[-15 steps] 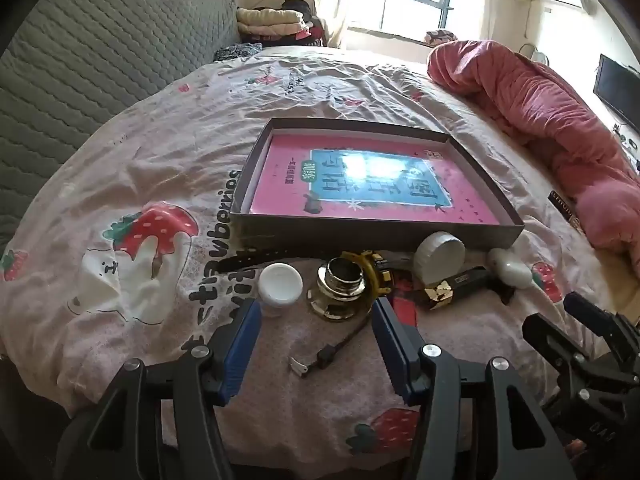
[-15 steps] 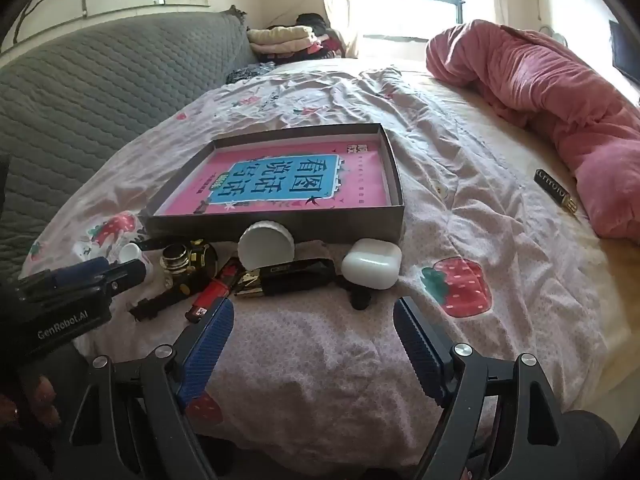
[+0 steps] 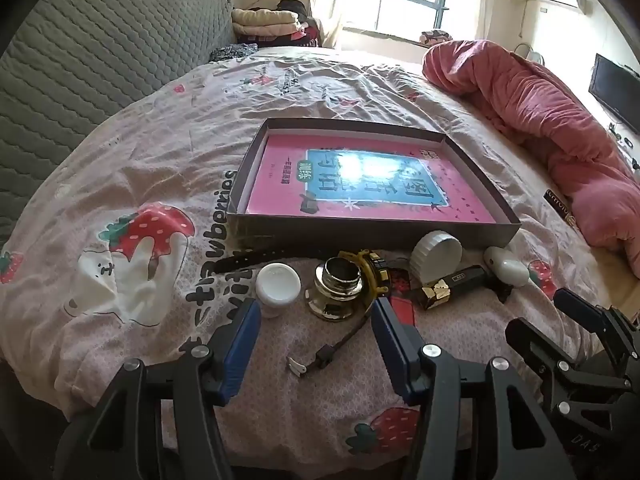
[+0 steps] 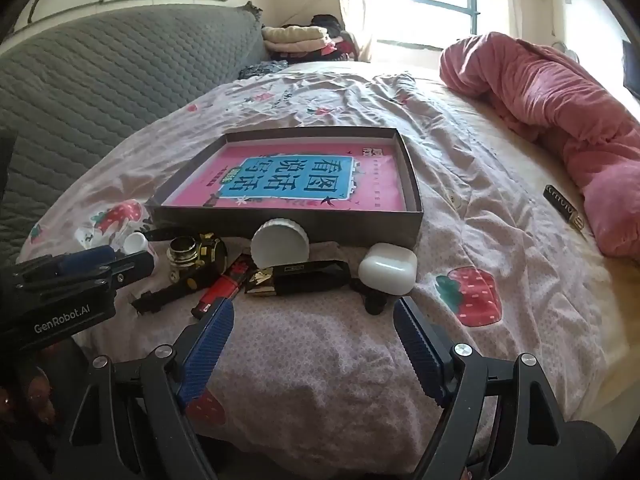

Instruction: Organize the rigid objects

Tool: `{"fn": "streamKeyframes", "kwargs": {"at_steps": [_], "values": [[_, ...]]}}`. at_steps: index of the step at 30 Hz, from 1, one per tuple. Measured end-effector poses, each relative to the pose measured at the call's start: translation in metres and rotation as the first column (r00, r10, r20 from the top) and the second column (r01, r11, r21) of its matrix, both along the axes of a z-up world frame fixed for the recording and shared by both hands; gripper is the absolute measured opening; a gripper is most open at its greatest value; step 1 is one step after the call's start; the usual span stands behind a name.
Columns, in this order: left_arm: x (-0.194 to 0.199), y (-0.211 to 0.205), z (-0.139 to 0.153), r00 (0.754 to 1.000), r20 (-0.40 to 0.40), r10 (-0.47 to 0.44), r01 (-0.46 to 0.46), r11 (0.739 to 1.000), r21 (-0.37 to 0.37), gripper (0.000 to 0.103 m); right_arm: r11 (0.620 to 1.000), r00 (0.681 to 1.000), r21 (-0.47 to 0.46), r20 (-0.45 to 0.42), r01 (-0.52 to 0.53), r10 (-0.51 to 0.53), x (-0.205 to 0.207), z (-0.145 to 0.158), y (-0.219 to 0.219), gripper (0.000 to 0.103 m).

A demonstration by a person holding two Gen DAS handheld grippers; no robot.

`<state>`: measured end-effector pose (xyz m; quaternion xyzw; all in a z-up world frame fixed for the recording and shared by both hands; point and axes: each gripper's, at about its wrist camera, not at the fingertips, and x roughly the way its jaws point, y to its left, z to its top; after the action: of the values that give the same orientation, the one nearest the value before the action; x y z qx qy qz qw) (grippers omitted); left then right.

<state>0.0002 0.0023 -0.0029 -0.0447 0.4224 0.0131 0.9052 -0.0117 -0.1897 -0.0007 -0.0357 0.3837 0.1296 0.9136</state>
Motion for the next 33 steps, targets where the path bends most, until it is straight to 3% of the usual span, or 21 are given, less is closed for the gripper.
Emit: {"fn": "streamKeyframes", "kwargs": {"at_steps": [33], "values": [[-0.0013,-0.0048,0.0038,1.000,-0.006,-0.017,0.017,1.000,0.017,0.057,1.000,1.000,0.005,0.011,0.004,-0.004,-0.0005,0.0020,-0.0016,0.083]]}}
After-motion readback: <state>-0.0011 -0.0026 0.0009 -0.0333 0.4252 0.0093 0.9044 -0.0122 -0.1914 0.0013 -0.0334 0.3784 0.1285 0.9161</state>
